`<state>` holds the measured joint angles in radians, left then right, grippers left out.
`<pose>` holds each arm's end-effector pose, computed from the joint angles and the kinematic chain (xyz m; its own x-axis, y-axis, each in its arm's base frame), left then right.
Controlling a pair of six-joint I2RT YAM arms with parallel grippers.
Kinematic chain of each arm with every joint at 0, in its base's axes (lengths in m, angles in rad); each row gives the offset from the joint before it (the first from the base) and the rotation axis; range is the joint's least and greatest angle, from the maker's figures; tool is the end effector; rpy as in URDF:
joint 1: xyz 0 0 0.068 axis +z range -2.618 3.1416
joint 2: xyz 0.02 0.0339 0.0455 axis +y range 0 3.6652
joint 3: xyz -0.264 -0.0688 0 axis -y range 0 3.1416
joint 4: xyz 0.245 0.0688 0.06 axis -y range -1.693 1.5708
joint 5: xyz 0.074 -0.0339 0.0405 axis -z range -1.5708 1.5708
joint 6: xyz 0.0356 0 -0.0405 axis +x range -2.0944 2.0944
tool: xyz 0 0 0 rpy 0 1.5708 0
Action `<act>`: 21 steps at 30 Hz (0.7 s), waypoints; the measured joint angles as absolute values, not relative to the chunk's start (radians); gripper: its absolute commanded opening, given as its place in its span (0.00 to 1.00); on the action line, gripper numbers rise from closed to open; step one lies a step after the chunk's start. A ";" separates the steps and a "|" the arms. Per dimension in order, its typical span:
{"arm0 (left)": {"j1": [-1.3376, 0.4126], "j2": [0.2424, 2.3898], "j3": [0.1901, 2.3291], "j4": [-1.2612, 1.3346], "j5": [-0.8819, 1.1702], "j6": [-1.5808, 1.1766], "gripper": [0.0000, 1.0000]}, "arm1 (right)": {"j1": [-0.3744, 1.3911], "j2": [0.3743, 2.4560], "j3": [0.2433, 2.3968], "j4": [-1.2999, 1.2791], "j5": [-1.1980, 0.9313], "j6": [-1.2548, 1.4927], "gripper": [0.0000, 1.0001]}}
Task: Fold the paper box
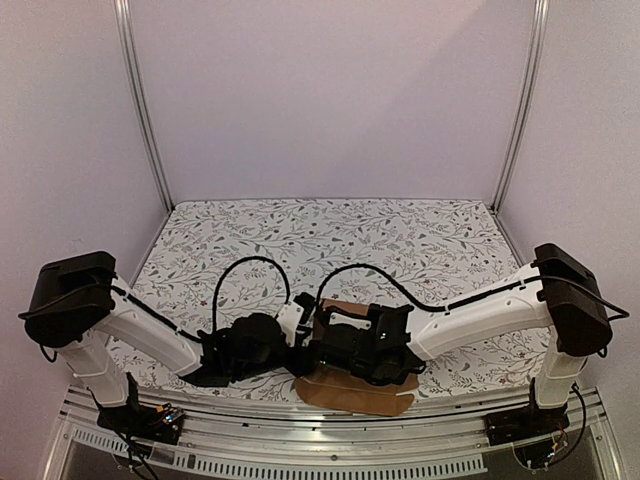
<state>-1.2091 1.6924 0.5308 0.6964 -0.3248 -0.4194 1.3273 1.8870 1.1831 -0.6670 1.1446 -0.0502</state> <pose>0.1171 -0.2774 0.1263 -0.4648 0.1380 -0.8746 0.6528 0.7208 -0.2332 0.1147 0.3273 0.1646 -0.2181 -0.9638 -0.1535 -0.3690 0.2271 -0.9013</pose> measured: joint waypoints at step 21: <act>-1.206 1.188 0.487 0.259 -0.317 -0.386 0.19 | 1.327 1.871 1.159 -0.654 1.134 -0.058 0.00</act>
<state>-1.2057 1.1885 0.4866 0.2588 -0.3168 -0.3862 1.3273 1.8709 1.1595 -0.6544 1.1339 -0.0582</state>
